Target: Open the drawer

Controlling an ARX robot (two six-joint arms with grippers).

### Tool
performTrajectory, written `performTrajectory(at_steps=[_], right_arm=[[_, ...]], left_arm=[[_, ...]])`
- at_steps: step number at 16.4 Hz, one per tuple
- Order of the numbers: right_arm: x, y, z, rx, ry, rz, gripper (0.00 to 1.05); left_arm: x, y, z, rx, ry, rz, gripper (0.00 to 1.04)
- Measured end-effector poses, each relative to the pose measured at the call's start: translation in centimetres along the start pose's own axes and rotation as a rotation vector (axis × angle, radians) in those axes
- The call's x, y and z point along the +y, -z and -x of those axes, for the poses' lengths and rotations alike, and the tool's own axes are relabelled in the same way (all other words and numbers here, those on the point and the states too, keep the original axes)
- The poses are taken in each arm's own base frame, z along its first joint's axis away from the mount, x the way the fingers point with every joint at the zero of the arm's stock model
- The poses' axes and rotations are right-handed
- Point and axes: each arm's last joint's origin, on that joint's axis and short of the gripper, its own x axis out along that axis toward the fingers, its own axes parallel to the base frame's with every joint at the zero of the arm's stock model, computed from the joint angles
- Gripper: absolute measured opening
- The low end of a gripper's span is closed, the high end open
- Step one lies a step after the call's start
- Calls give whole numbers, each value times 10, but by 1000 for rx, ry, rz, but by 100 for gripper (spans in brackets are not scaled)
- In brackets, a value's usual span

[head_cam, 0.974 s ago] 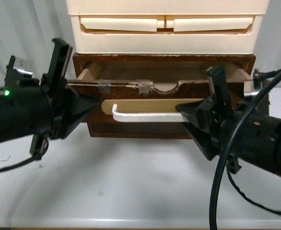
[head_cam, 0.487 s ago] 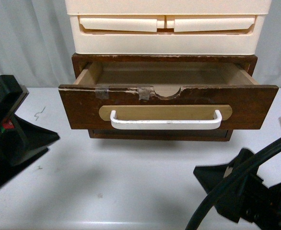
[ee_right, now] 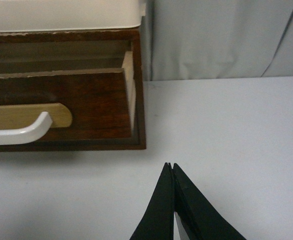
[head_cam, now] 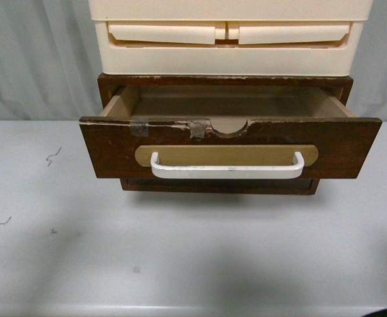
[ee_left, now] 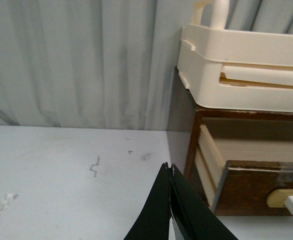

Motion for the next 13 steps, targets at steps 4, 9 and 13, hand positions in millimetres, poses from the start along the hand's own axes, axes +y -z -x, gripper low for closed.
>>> performTrajectory(at_steps=[4,9,13], right_arm=[[-22,-26,25,-118,6,5,2],[-39,-37,45,-115,-3,6,2],[-42,-40,57,-122,7,5,2]], left_arm=[[17,3,29,29,4,-48,2],[22,3,48,33,-8,-48,2],[22,-1,58,24,-8,-49,2]])
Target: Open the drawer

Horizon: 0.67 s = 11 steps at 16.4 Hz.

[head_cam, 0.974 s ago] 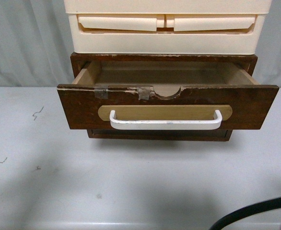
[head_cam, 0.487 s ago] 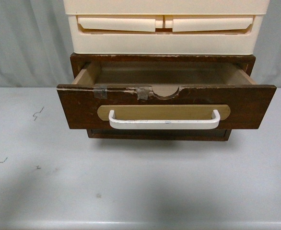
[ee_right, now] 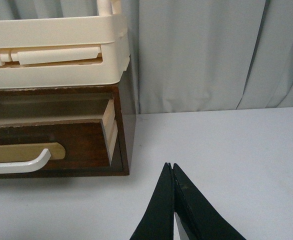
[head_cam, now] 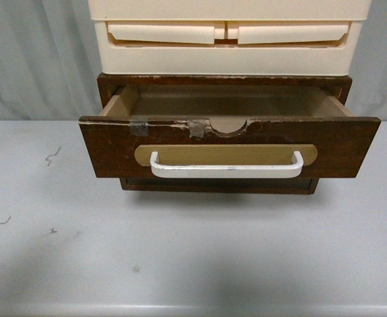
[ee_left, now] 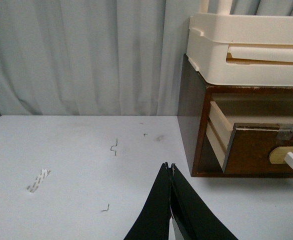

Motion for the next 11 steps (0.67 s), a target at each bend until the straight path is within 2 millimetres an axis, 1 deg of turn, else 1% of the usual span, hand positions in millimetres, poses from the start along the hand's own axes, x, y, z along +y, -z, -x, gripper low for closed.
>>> performTrajectory(at_steps=[6,11], right_arm=[[0,-2,12,-13,0,0,2],[0,-2,19,-11,0,0,2]], left_arm=[[0,-2,13,-4,0,0,2],[0,-2,20,-8,0,0,2]])
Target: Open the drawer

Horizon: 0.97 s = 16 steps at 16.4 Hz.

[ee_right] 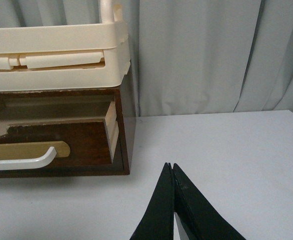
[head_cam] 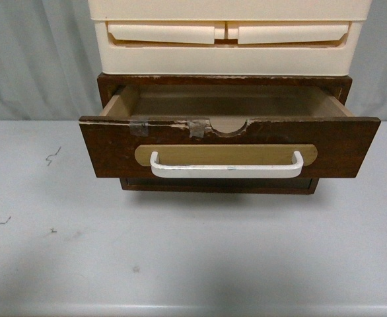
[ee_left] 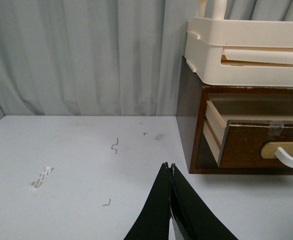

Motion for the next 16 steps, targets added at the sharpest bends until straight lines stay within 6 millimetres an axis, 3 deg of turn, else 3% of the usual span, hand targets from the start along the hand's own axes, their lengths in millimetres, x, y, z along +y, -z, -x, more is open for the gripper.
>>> performTrajectory(at_steps=[9,13,16], right_arm=[[0,3,13,11,-2,3,5],[0,3,13,10,-1,3,48],[0,3,13,10,-2,3,85]], left_arm=[[0,4,14,16,-3,0,2],[0,4,14,13,-3,0,42],[0,4,14,12,-3,0,78]])
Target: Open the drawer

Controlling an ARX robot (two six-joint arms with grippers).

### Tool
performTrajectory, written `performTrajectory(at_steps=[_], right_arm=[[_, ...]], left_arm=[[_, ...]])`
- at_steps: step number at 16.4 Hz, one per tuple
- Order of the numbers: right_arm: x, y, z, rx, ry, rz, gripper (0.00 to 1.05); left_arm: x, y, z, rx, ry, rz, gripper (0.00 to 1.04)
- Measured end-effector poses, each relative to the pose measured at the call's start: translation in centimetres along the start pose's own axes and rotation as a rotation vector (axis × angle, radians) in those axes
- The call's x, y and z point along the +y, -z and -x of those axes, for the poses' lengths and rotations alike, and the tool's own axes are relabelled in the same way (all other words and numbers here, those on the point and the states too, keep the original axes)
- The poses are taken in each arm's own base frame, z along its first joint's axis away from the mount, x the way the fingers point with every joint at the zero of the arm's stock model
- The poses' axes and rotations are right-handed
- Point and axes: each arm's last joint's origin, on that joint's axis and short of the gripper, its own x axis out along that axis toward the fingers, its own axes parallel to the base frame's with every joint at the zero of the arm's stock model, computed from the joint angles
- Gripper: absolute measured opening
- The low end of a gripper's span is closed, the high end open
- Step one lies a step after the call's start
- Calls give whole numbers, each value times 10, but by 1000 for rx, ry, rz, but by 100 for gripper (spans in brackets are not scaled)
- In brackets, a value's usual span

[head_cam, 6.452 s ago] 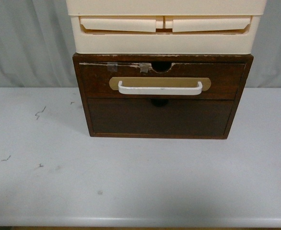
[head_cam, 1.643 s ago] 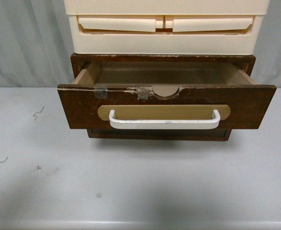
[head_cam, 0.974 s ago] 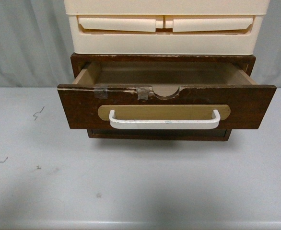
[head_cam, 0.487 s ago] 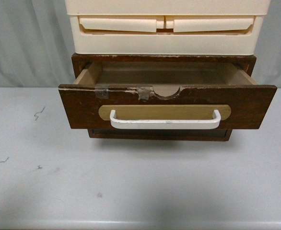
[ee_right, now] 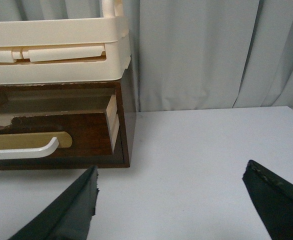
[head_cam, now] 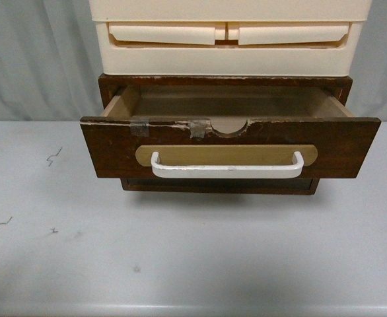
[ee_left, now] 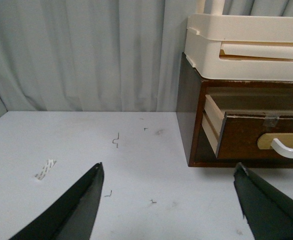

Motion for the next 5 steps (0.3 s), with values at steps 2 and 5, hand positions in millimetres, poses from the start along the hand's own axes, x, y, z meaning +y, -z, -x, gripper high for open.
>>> performTrajectory(at_steps=[2,5], right_arm=[[0,0,0,0,0,0,99],[0,0,0,0,0,0,98]], left_arm=[[0,0,0,0,0,-1,100],[0,0,0,0,0,0,98]])
